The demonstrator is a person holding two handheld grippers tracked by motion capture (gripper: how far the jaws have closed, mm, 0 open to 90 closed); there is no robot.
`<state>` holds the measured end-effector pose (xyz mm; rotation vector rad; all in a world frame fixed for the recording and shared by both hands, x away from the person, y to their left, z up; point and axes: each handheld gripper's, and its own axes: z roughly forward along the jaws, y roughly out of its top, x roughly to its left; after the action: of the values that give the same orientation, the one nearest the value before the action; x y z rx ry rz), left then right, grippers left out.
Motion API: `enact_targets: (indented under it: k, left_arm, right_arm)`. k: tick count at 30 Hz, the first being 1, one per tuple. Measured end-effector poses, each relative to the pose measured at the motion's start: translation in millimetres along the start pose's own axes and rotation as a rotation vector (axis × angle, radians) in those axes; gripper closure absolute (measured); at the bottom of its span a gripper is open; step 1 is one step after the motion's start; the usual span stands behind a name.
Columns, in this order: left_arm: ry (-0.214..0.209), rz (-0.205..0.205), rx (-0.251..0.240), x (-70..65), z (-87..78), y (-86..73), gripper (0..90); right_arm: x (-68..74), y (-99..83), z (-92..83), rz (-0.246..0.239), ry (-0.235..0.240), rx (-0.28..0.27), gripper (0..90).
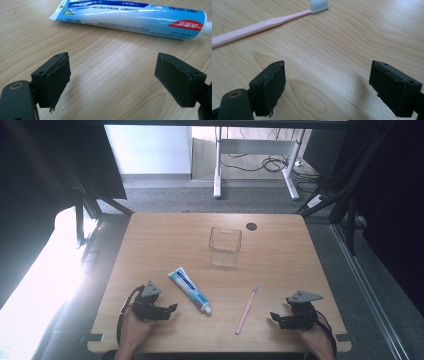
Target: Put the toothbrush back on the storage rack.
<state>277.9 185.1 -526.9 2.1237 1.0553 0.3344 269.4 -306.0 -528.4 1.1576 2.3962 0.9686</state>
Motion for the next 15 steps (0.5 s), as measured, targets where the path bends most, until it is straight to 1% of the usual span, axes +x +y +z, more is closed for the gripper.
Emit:
enact_targets:
  k: [1, 2, 7, 11, 15]
  left_arm:
    - [0.0, 0.0, 0.0, 0.0, 0.0, 0.0, 13.7]
    - [0.0, 0.001, 0.001, 0.0, 0.2, 0.0, 13.7]
    - [0.002, 0.005, 0.004, -0.9, 0.5, -0.1, 13.7]
    - [0.003, 0.004, 0.002, -0.9, 0.4, -0.1, 13.7]
    - [0.003, 0.003, 0.002, -0.9, 0.6, -0.1, 13.7]
  right_arm:
    - [0.0, 0.0, 0.0, 0.0, 0.0, 0.0, 14.2]
    - [0.3, 0.4, -0.1, 0.008, 0.004, 0.012, 13.9]
    - [2.4, 2.6, -0.5, -0.003, 0.006, 0.02, 13.5]
    - [4.2, 5.1, -1.8, -0.001, 0.008, 0.021, 13.5]
    - [7.4, 8.3, -4.6, -0.005, 0.0, 0.029, 14.4]
